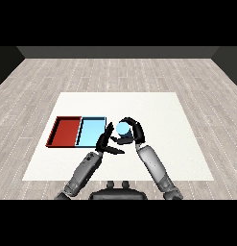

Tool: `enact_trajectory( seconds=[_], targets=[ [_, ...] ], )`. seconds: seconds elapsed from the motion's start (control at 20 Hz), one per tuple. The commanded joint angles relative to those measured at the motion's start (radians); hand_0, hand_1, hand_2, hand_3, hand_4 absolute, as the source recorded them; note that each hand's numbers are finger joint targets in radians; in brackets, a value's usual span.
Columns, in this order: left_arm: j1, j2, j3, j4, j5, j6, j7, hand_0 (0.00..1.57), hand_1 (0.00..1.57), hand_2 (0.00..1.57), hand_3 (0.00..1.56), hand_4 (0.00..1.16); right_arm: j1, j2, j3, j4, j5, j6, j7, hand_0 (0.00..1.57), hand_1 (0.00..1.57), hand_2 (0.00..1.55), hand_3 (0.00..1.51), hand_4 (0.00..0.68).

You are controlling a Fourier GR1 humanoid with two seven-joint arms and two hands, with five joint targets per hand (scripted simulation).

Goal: Pick the blue can and put it in the blue box

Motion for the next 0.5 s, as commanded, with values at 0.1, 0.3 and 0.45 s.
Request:
enact_trajectory(
  seconds=[0.1,0.3,0.45],
  targets=[
    [-0.003,0.0,0.005,-0.012,-0.001,0.0,0.018,0.0,0.0,0.0,0.0,0.0,-0.033,0.001,0.07,-0.072,0.022,-0.043,0.075,1.48,1.48,1.46,1.4,0.607],
    [-0.043,0.0,-0.045,0.02,0.038,0.038,-0.023,0.0,0.0,0.0,0.0,0.0,-0.036,0.001,0.048,0.086,-0.057,-0.033,-0.057,1.46,1.46,1.45,1.4,0.605],
    [-0.09,0.0,-0.031,0.09,0.079,0.022,-0.047,0.0,0.0,0.0,0.0,0.0,-0.035,0.001,0.05,0.047,-0.089,-0.038,-0.029,1.46,1.46,1.45,1.39,0.628]
  ],
)
